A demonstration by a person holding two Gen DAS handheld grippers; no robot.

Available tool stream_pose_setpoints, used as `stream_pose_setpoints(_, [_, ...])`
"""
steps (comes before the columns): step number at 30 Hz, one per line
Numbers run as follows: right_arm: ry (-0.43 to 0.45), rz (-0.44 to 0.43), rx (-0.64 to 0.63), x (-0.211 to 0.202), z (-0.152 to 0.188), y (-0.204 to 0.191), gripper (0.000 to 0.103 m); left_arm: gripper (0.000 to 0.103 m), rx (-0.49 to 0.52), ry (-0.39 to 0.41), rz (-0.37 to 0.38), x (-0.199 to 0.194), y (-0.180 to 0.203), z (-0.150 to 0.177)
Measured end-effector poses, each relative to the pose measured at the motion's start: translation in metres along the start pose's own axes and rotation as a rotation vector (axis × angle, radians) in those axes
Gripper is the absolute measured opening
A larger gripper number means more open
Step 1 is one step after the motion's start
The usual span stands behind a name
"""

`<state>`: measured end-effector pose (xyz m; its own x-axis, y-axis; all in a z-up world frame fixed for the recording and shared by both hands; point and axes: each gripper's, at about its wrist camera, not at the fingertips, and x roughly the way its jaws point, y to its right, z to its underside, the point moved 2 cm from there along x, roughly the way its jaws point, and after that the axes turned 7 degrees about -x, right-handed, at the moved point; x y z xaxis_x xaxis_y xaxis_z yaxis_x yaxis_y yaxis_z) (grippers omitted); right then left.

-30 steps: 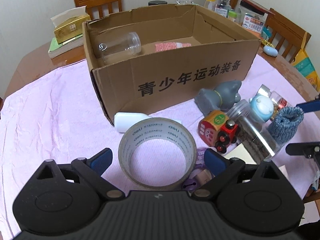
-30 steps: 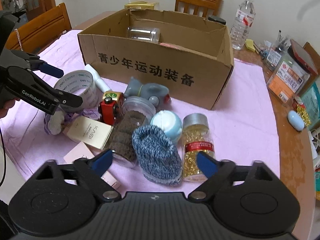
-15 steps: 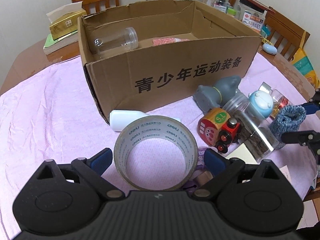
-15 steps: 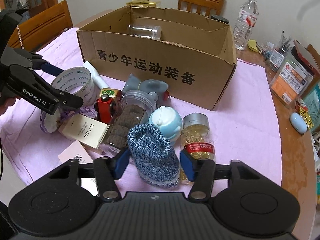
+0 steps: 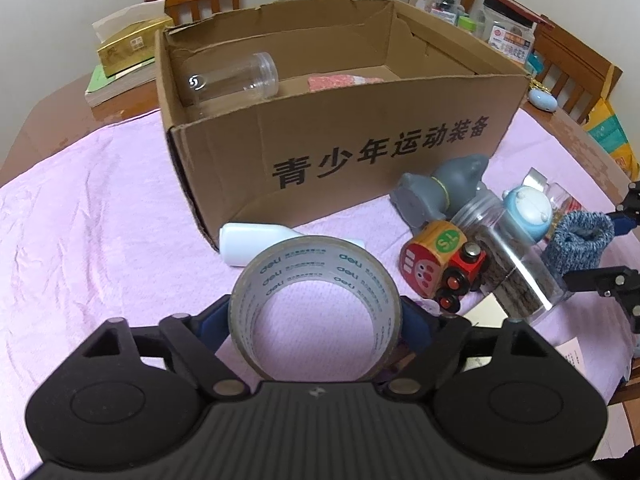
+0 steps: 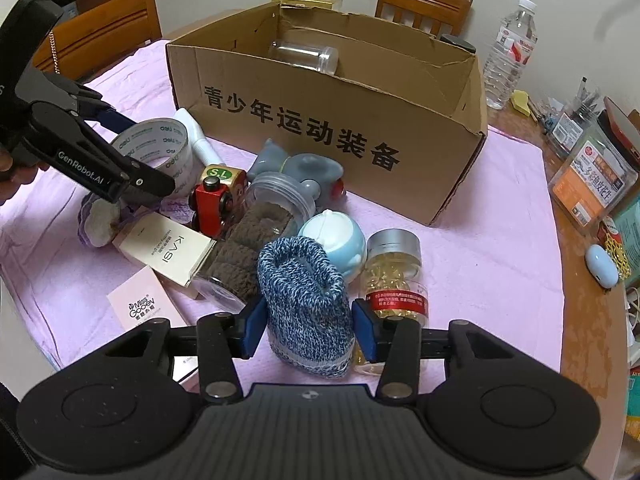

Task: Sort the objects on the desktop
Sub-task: 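Grasp the tape roll with the left tool while the right tool grasps the blue knit sock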

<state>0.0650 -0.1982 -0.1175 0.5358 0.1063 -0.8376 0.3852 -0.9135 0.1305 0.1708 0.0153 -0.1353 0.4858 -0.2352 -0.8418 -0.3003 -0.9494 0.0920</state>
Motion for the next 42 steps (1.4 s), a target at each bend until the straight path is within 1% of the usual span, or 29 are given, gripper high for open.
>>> stream_pose_setpoints(11, [0.003,-0.002,-0.007,-0.006,-0.004,0.007,0.050,0.084,0.002,-0.011,0.003,-0.004,-0.001,-0.001])
stream_pose_setpoints(18, [0.024,-0.006,-0.011,-0.013,-0.012,0.013,0.050,0.084,0.001,-0.012,-0.001,-0.012,-0.002,-0.004])
stream_pose_setpoints(22, [0.040,-0.003,-0.021,-0.019,-0.017,0.017,0.050,0.084,0.017,-0.019,0.002,-0.020,0.000,-0.008])
stream_pose_setpoints(29, [0.063,-0.004,-0.052,-0.029,-0.025,0.020,0.050,0.084,0.062,0.003,0.004,-0.039,0.010,-0.017])
stream_pose_setpoints(32, [0.067,0.011,-0.079,-0.031,-0.028,0.020,0.050,0.084,0.064,0.012,0.014,-0.047,0.015,-0.022])
stream_pose_setpoints(42, [0.111,0.020,-0.116,-0.045,-0.043,0.028,0.050,0.084,0.085,0.042,0.041,-0.066,0.027,-0.038])
